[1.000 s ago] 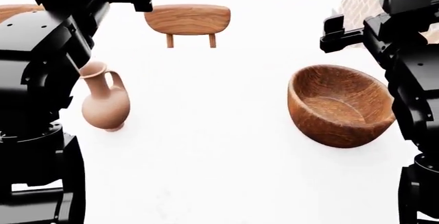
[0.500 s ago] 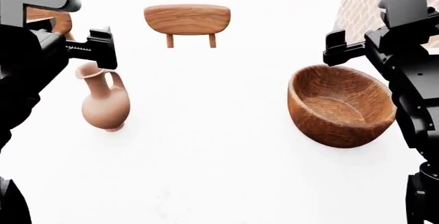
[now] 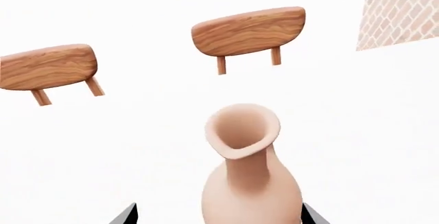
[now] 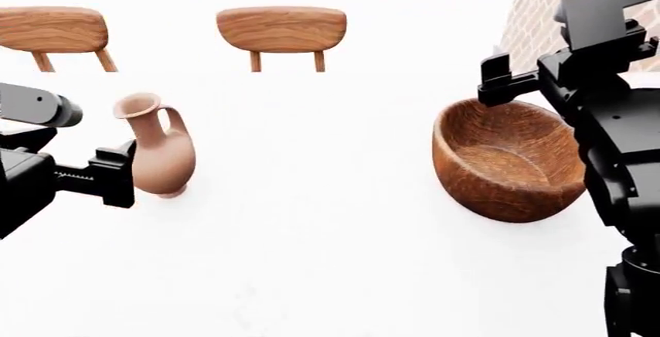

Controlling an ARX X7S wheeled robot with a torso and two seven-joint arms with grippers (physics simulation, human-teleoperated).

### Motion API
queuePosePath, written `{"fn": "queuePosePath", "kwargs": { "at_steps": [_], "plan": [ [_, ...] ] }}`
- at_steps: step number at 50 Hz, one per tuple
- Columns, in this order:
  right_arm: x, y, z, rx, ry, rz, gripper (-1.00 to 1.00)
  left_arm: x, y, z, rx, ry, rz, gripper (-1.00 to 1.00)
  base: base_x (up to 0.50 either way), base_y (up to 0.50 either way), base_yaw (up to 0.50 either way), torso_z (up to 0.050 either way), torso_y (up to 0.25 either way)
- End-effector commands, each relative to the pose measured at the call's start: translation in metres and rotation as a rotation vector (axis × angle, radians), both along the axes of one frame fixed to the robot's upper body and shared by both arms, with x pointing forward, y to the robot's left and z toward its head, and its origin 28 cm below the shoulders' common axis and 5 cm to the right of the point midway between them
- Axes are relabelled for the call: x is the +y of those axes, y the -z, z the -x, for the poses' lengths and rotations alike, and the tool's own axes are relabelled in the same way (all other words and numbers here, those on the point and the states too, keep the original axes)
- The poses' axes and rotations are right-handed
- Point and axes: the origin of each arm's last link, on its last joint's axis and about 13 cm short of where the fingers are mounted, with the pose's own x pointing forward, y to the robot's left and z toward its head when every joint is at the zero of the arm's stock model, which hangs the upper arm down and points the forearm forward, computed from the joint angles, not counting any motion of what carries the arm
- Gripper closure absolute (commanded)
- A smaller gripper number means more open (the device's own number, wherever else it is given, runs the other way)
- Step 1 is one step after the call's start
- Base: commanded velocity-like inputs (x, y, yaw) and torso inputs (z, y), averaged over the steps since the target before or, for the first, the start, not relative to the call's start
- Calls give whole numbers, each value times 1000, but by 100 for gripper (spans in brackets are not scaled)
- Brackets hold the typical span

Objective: Pick the bowl and jug and place them in the sink. Then turn on the water.

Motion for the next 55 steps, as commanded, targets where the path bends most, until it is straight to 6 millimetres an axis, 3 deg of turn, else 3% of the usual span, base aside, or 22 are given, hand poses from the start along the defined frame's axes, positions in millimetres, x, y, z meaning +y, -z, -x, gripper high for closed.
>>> {"fn": "queuePosePath", "kwargs": {
  "at_steps": [1,31,54,55],
  "plan": [
    [1,1,-1,4,-5,1,-100,5,10,17,60,17,6,-100,0,0,0,0,0],
    [3,3,-3,19,-7,18,-100,-18,12,-59,80,87,-15,-100,0,0,0,0,0],
    [1,7,-4,27,-5,21,-100,-20,24,-84,98,71,-34,-100,0,0,0,0,0],
    [1,7,-4,27,-4,21,-100,-20,23,-84,92,63,-32,100,0,0,0,0,0]
  ]
}}
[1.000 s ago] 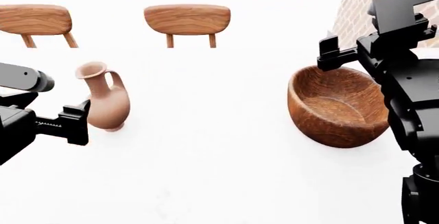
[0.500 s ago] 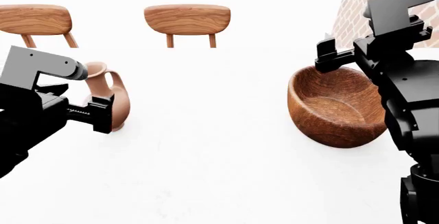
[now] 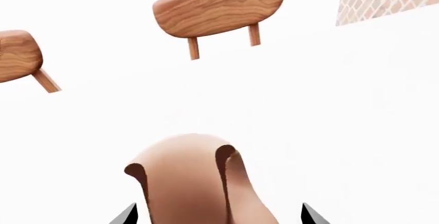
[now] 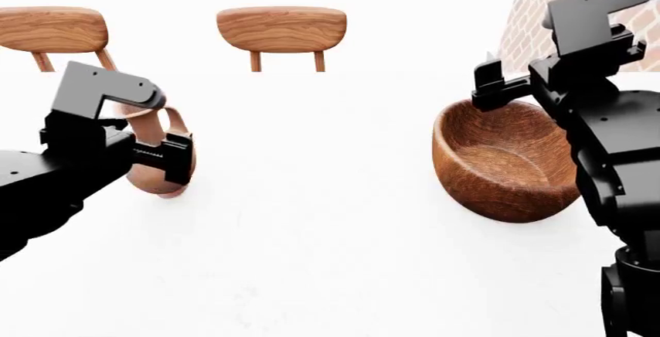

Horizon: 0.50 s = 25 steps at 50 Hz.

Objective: Pick the bowl and jug and place them in the sink. Then turn on the water.

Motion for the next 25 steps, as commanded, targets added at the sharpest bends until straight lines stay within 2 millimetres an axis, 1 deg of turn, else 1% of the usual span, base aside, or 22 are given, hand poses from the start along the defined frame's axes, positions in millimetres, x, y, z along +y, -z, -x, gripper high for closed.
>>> {"fn": "queuePosePath", "kwargs": {
  "at_steps": [1,7,14,18,21,25],
  "plan": [
    [-1,2,1,3,3,1,-100,0,2,-9,-10,-22,-8,100,0,0,0,0,0],
    [-2,2,1,7,1,5,-100,3,-1,-7,-30,-47,2,100,0,0,0,0,0],
    [-4,-5,8,19,-11,45,-100,7,-8,-6,-71,-74,22,100,0,0,0,0,0],
    [-6,-11,15,47,-61,84,-100,7,-15,-7,-106,-79,33,100,0,0,0,0,0],
    [-8,-17,24,101,-117,127,-100,7,-20,-7,-133,-76,42,100,0,0,0,0,4],
    [-12,-32,37,176,-159,190,-100,6,-25,-7,-163,-74,48,100,0,0,0,0,0]
  ]
}}
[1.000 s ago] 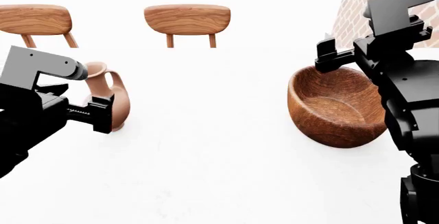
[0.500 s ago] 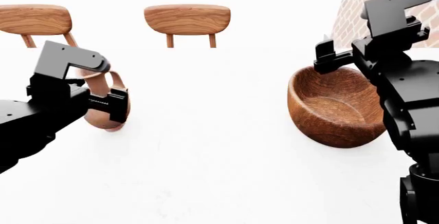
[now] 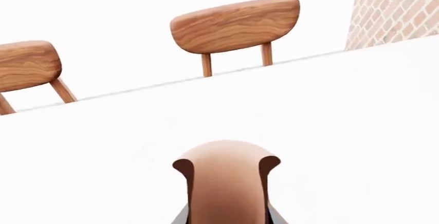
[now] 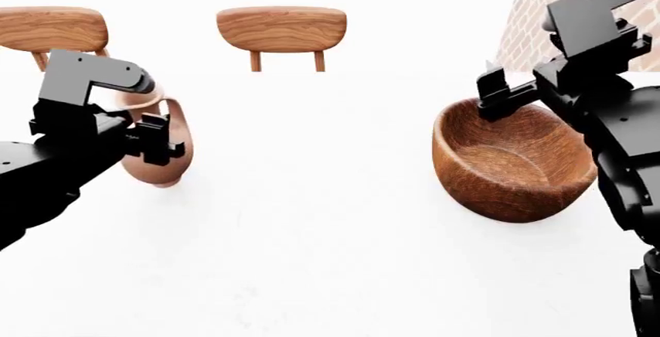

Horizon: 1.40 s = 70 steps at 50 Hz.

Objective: Pick the bowl and jug and place them in the sink. Then turn on the water.

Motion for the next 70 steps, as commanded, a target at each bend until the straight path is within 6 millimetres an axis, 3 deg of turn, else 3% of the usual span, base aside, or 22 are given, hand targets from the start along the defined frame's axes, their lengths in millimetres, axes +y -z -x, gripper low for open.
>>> {"fn": "queuePosePath", "kwargs": {
  "at_steps": [1,15,33,44,58,70],
  "plan": [
    [-8,-23,25,143,-104,125,-100,3,-21,-1,-118,-36,18,100,0,0,0,0,10],
    [-13,-48,51,438,-303,273,-100,-1,-24,-3,-161,-28,15,100,0,0,0,0,1],
    [-14,-62,69,600,-453,316,-100,-3,-22,-4,-162,-17,9,100,0,0,0,0,2],
    [-8,-52,59,640,-454,341,-100,-2,-19,-1,-161,-20,17,100,0,0,0,0,2],
    [3,-30,29,682,-388,369,-100,0,-18,-1,-160,-26,19,100,0,0,0,1,1],
    [7,-18,24,741,-397,391,-100,1,-18,-1,-160,-30,18,100,0,0,0,0,1]
  ]
}}
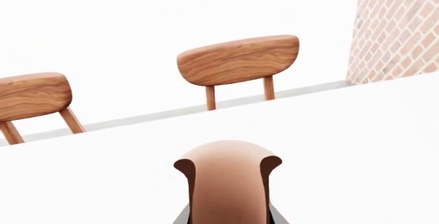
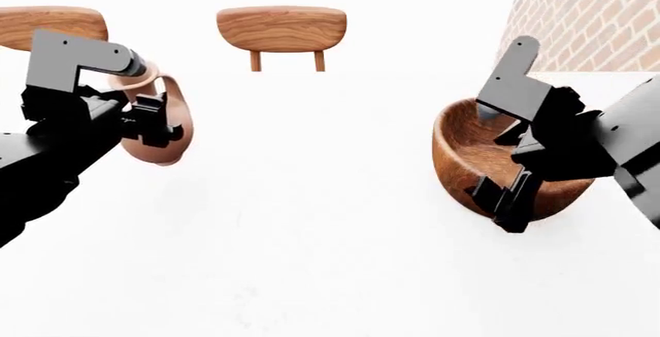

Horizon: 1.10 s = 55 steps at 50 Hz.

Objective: Pick the bowl and jug and place them in the sink. Then turn on the water.

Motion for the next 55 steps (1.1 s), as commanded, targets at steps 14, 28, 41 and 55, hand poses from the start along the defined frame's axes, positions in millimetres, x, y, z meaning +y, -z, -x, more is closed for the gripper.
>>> {"fn": "queuePosePath", "kwargs": {
  "at_steps": [14,28,41,55],
  "plan": [
    [1,30,-15,90,30,59,-100,4,-10,2,-49,-30,-3,100,0,0,0,1,1],
    [2,44,-18,127,31,62,-100,5,-9,2,-47,-32,-6,100,0,0,0,1,2],
    [1,42,-16,116,27,71,100,5,-8,0,-44,-30,-7,100,0,0,0,0,1],
    [2,28,-18,65,16,85,100,3,-11,-1,-49,-26,-8,100,0,0,0,1,1]
  ]
}}
